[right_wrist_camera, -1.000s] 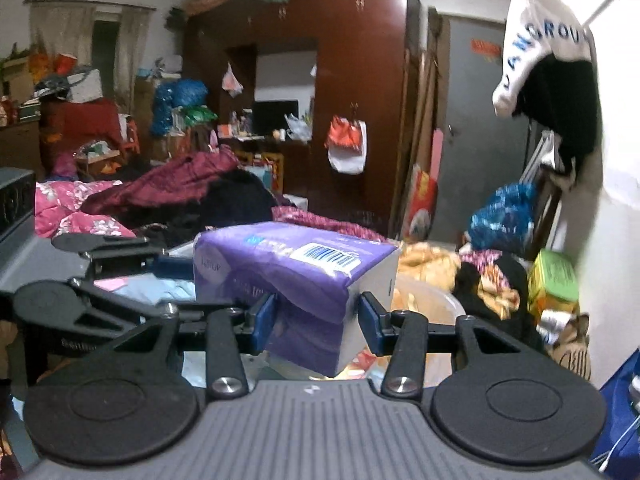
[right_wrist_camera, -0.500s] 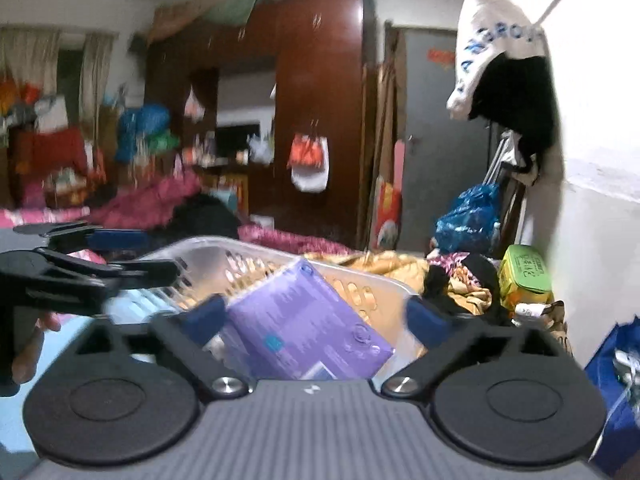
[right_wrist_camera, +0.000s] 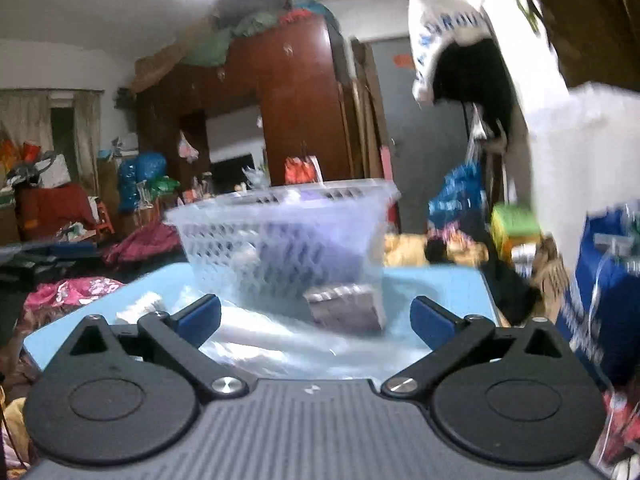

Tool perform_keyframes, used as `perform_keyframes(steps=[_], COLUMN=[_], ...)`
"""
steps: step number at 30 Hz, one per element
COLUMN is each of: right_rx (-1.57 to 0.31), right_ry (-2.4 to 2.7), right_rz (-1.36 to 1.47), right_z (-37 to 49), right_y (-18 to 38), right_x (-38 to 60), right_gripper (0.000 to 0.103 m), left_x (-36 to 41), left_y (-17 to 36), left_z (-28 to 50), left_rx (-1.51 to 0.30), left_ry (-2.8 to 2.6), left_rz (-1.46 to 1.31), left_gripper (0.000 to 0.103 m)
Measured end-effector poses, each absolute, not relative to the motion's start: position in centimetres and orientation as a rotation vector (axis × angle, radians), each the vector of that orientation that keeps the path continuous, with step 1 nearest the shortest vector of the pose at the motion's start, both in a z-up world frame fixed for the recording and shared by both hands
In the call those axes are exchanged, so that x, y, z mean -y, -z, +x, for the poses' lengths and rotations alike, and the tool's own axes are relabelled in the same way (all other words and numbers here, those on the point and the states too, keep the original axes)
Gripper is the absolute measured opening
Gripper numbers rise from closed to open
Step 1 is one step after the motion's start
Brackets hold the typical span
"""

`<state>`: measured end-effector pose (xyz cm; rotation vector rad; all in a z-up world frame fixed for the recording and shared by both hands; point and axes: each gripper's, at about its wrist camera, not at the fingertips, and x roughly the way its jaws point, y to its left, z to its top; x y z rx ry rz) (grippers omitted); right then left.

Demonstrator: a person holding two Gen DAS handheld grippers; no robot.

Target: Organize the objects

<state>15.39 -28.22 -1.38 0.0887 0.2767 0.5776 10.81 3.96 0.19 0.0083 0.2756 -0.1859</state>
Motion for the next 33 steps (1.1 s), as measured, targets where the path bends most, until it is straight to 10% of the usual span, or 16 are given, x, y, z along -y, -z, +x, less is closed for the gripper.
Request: perform_keyframes(steps=[10, 33], right_rx=[-0.511, -0.604], right_ry=[-0.460, -0.532], right_rz=[0.249, 0.155], right_z=[21.5, 22.4], right_y=[3.8, 4.2], right_x=[33.0, 31.4], right_gripper=[0.101, 0.054], left_x=[-3.7, 0.4], left_y=[2.4, 3.8], left_z=[15.5, 17.7], left_rx=[-0.463, -0.543], left_ry=[0.245, 0.272], left_rz=[-0.137, -0.099], left_gripper=[0.102, 0.070])
